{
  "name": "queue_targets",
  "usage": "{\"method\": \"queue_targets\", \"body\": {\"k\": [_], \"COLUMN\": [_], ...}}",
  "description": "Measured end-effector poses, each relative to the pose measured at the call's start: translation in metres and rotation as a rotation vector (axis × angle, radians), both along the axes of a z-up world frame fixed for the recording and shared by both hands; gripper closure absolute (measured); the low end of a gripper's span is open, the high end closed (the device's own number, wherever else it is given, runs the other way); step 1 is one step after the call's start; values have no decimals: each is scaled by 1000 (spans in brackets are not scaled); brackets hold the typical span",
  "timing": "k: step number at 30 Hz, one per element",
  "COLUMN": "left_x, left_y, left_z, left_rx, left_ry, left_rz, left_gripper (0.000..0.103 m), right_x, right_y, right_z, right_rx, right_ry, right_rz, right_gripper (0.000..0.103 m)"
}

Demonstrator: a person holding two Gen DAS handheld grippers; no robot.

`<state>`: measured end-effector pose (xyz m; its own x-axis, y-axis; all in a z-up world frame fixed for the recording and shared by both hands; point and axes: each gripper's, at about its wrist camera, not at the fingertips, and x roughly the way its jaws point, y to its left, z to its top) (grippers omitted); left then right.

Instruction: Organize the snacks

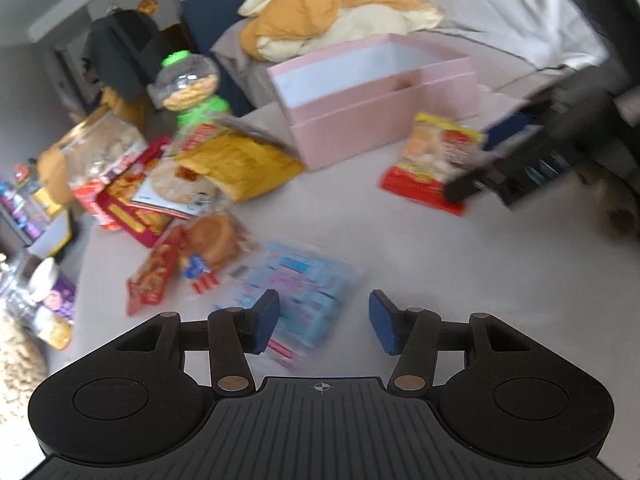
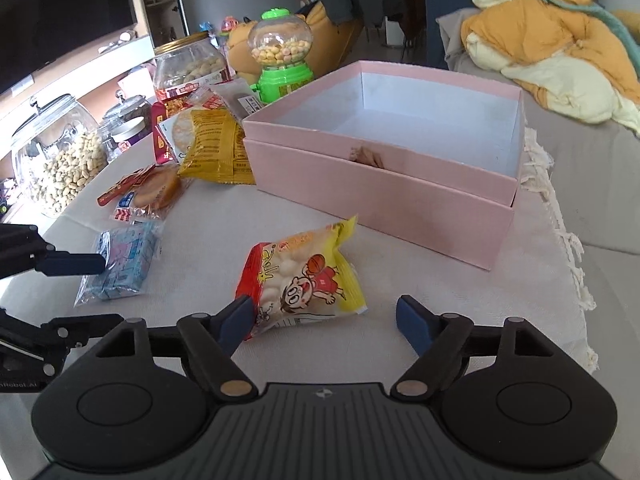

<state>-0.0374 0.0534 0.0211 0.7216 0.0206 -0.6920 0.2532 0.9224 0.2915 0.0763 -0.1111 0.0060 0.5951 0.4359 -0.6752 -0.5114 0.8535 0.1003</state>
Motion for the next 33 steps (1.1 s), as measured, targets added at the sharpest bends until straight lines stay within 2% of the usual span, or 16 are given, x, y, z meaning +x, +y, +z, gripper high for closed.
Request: {"method": "queue_targets", "body": {"k": [2,4,11,16,19,21,24,26,27,29,33], "left_x": [10,20,36,36,33,29,26,27,30,36,47], "left_y": [9,14,16,19,20,22,27,33,36,41,56], "left_z": [1,0,-2,-2,-2,0,8,13,13,10,9], "left_rx": [7,11,-9,-58,-113,-146,-140,-99,-70,-66,-218], "left_ry": [-8,0,-18,-1,15,23,-10,-35,-32,-6,57], "left_rz": [56,109,160,148,93,60,54,75,80,72,75], "left_gripper": [40,39,37,37,23,20,25,26,26,26,26], "right_x": [-6,-6,-5,-5,-5,-5,-5,-5,-6,-6,-5], "right_y": [3,5,2,1,0,0,0,0,0,0,-1], "right_z": [-3,-3,-4,-4,-4,-4,-3,-3,-3,-3,-3], "right_rx": [-20,-30,-7,-3,-2,-2,-1,1,1,1,6], "right_ry": [-33,-36,-28,-27,-27,-27,-26,-27,-27,-28,-26], "right_rz": [4,9,-3,-5,-5,-4,-5,-6,-6,-6,-7], "right_gripper": [21,17,16,16,16,16,16,16,16,16,16]}}
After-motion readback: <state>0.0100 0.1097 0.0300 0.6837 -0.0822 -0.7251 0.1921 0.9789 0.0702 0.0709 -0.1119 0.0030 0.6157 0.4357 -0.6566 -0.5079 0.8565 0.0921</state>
